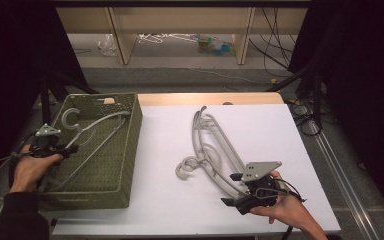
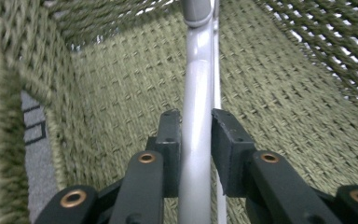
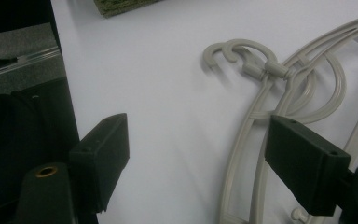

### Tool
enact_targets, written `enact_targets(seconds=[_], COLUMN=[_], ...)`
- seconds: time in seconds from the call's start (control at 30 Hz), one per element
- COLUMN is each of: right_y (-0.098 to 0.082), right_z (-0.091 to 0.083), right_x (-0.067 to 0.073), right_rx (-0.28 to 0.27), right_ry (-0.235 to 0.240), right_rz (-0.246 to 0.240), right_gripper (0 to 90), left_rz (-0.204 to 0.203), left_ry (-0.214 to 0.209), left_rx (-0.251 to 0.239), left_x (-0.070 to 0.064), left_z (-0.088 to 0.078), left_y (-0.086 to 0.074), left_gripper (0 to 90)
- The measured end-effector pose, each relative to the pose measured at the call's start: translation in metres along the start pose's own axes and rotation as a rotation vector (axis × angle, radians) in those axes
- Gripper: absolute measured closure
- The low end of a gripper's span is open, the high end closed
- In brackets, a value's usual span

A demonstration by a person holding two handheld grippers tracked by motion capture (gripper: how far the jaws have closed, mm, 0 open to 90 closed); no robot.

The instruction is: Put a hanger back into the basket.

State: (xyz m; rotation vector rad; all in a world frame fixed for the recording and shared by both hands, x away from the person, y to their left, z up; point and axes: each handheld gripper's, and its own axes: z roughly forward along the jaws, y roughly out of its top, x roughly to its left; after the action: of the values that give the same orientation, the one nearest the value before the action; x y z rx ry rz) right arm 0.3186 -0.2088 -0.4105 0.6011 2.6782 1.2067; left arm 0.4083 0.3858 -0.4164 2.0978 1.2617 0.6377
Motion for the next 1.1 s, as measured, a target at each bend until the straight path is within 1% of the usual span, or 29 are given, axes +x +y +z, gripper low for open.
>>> enact_targets(seconds=[0.03, 0.07, 0.1, 0.13, 0.17, 0.2, 0.23, 0.27, 0.3, 0.37, 0.4, 0.43, 0.47, 0.5, 0.53, 0.57, 0.6, 0.63, 0.7, 0.73, 0.77, 0.83, 0.87, 0.9, 0.93, 1.0, 1.03, 1.07, 1.1], right_y=[0.000, 0.000, 0.000, 0.000, 0.000, -0.001, 0.000, -0.001, -0.001, -0.001, -0.001, -0.001, -0.001, -0.001, -0.001, -0.001, -0.001, -0.001, -0.001, -0.001, -0.002, -0.002, -0.002, -0.002, -0.002, -0.002, -0.002, -0.002, -0.002], right_z=[0.000, 0.000, 0.000, 0.000, 0.000, 0.000, 0.000, 0.000, 0.001, 0.000, 0.000, 0.000, 0.001, 0.000, 0.000, 0.000, 0.000, 0.000, 0.000, 0.001, 0.001, 0.001, 0.001, 0.002, 0.001, 0.001, 0.001, 0.001, 0.001], right_x=[0.000, 0.000, -0.001, -0.001, 0.000, 0.000, 0.000, 0.000, 0.000, -0.001, -0.001, -0.001, -0.001, -0.001, -0.001, -0.001, -0.001, -0.001, -0.001, -0.001, -0.001, -0.001, -0.001, -0.002, -0.002, -0.002, -0.002, -0.002, -0.002], right_rx=[0.000, -0.003, -0.005, -0.001, 0.000, -0.001, -0.001, -0.001, -0.006, -0.005, -0.005, 0.003, 0.000, 0.006, 0.005, 0.004, 0.004, 0.005, 0.005, 0.005, 0.009, 0.012, 0.012, 0.010, 0.008, 0.008, 0.007, 0.007, 0.006], right_ry=[-0.004, -0.005, -0.001, -0.005, -0.006, -0.004, -0.006, -0.006, -0.002, -0.002, -0.007, -0.006, -0.005, -0.009, -0.010, -0.008, -0.009, -0.009, -0.011, -0.010, -0.004, -0.006, -0.006, -0.003, -0.005, -0.005, -0.008, -0.012, -0.014], right_rz=[0.001, 0.004, 0.004, 0.006, 0.007, 0.007, 0.007, 0.008, 0.008, 0.006, 0.006, 0.011, 0.012, 0.013, 0.011, 0.012, 0.012, 0.012, 0.012, 0.011, 0.014, 0.012, 0.012, 0.011, 0.013, 0.012, 0.013, 0.016, 0.018], right_gripper=[23.0, 23.0, 23.0, 23.0, 23.0, 23.0, 23.0, 23.0, 23.0, 23.2, 23.2, 23.2, 23.2, 23.4, 23.4, 23.5, 23.6, 23.6, 23.6, 23.6, 23.7, 23.7, 23.7, 23.7, 23.7, 23.8, 23.8, 23.8, 23.8], left_rz=[0.012, -0.026, -0.039, -0.024, -0.044, -0.043, -0.076, -0.079, -0.091, -0.093, -0.073, -0.089, -0.077, -0.091, -0.086, -0.104, -0.109, -0.103, -0.108, -0.132, -0.140, -0.131, -0.147, -0.142, -0.141, -0.152, -0.142, -0.148, -0.144], left_ry=[-0.011, 0.004, 0.018, 0.011, 0.033, 0.050, 0.065, 0.079, 0.091, 0.104, 0.104, 0.103, 0.102, 0.111, 0.129, 0.131, 0.131, 0.131, 0.131, 0.148, 0.165, 0.194, 0.201, 0.200, 0.197, 0.189, 0.189, 0.192, 0.197], left_rx=[0.001, -0.003, 0.000, -0.001, 0.019, 0.022, 0.025, 0.016, 0.014, 0.007, 0.018, 0.019, 0.020, 0.021, 0.027, 0.018, 0.019, 0.018, 0.017, 0.024, 0.034, 0.060, 0.054, 0.064, 0.062, 0.051, 0.050, 0.043, 0.038], left_x=[0.002, 0.000, 0.000, 0.002, 0.001, 0.002, 0.001, 0.001, 0.001, 0.002, 0.002, 0.001, 0.001, 0.000, 0.001, 0.000, 0.000, 0.001, 0.002, 0.002, 0.002, 0.004, 0.004, 0.005, 0.005, 0.003, 0.003, 0.002, 0.001], left_z=[0.000, 0.000, 0.000, 0.000, -0.001, -0.002, -0.003, -0.004, -0.006, -0.010, -0.012, -0.012, -0.010, -0.009, -0.008, -0.006, -0.006, -0.006, -0.006, -0.004, -0.004, -0.002, 0.000, 0.000, 0.000, -0.001, -0.002, -0.003, -0.005], left_y=[0.000, -0.002, -0.002, -0.002, -0.002, -0.002, -0.003, -0.003, -0.002, -0.001, 0.000, -0.001, -0.001, -0.002, -0.002, -0.003, -0.003, -0.004, -0.004, -0.004, -0.005, -0.007, -0.010, -0.010, -0.010, -0.009, -0.008, -0.007, -0.005], left_gripper=[72.1, 71.3, 70.7, 70.0, 69.2, 68.4, 67.6, 67.3, 67.9, 68.3, 70.0, 71.1, 71.5, 71.2, 70.7, 70.4, 70.2, 70.2, 70.1, 69.8, 68.9, 69.2, 69.6, 70.0, 69.9, 68.3, 67.5, 65.5, 62.7])
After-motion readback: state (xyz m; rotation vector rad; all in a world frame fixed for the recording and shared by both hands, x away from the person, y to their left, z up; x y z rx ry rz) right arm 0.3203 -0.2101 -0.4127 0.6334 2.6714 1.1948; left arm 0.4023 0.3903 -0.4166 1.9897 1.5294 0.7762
